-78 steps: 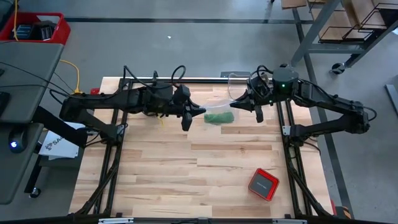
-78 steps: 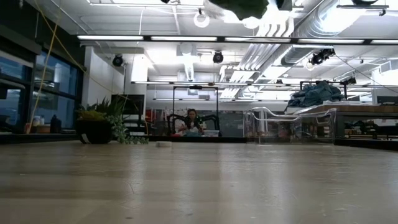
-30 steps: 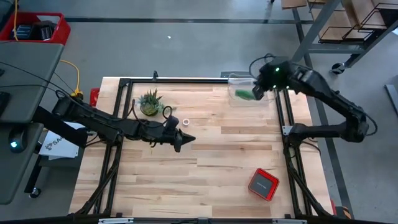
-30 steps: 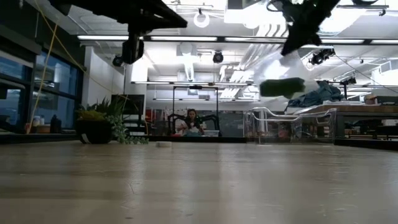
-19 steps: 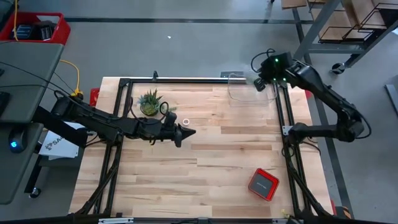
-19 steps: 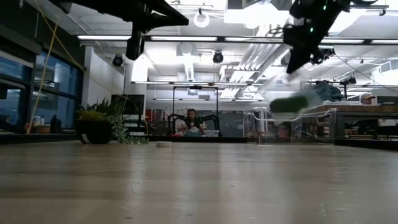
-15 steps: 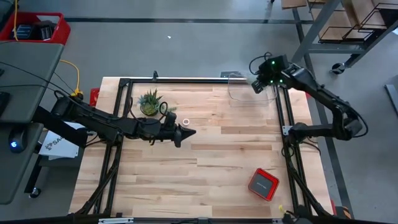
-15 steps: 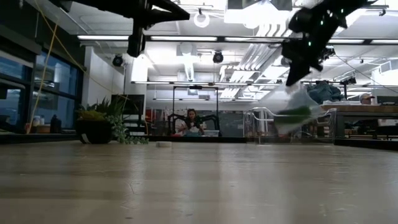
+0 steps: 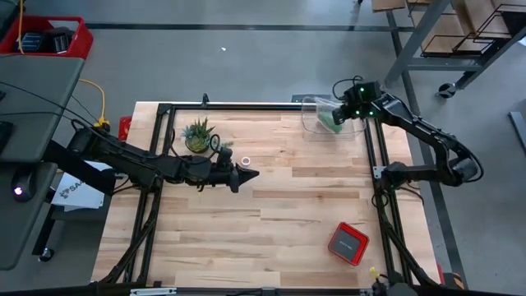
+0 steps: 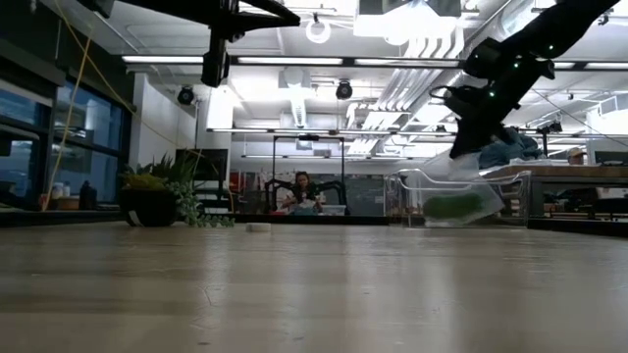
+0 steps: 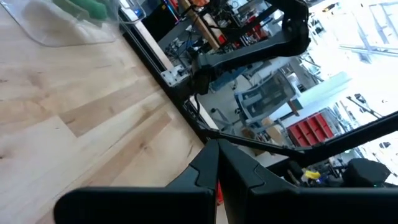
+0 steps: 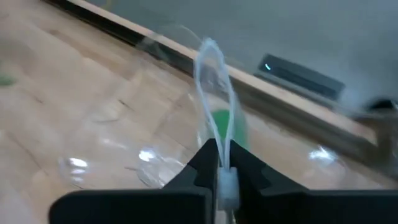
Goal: Roll bandage
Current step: Put the transparent zip bag into the transparent bin, then move the transparent bin to the center
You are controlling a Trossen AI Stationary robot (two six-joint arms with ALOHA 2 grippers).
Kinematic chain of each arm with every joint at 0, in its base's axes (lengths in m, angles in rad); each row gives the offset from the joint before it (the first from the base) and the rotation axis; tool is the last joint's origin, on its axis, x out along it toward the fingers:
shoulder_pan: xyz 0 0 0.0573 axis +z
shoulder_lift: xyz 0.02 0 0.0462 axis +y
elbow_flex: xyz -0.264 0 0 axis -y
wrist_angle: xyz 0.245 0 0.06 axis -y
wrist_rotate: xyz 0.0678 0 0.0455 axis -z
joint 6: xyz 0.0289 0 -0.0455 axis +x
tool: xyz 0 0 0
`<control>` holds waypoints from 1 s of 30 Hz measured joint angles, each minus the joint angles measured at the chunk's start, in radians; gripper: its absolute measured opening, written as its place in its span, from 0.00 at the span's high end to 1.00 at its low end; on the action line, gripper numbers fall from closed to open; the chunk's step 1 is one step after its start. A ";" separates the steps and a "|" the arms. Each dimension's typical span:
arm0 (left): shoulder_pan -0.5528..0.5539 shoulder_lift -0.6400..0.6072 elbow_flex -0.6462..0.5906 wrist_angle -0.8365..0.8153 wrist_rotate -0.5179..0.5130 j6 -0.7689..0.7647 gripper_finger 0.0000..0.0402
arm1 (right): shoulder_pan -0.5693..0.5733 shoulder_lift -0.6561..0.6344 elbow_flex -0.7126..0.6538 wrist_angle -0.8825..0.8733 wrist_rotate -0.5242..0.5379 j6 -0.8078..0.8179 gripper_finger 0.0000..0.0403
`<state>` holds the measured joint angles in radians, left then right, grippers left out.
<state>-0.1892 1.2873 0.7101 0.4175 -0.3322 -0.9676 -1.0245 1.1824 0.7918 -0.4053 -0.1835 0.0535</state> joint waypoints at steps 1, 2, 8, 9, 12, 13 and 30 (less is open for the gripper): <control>0.002 0.000 0.000 0.000 -0.004 0.000 0.99 | -0.012 0.000 0.004 -0.021 0.006 0.009 0.94; 0.003 0.000 0.000 0.000 -0.009 -0.001 0.99 | -0.023 0.000 0.010 -0.045 0.007 0.010 0.91; 0.027 0.000 0.000 -0.001 -0.012 0.000 0.99 | -0.042 0.000 0.054 -0.196 0.051 0.024 0.67; 0.032 0.000 0.000 -0.001 -0.012 0.000 0.99 | -0.042 0.000 0.066 -0.215 0.080 0.031 0.63; 0.048 0.000 0.000 -0.001 -0.012 0.001 0.99 | -0.042 0.000 0.118 -0.260 0.175 -0.010 0.53; 0.053 0.000 0.000 -0.001 -0.012 0.001 0.99 | -0.044 0.000 0.135 -0.265 0.191 -0.025 0.51; 0.061 0.000 0.000 0.000 0.009 -0.027 0.99 | -0.043 0.231 0.192 0.041 0.377 0.602 0.84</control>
<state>-0.1283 1.2873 0.7101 0.4175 -0.3232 -0.9941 -1.0672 1.4133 0.9840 -0.3642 0.1935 0.6551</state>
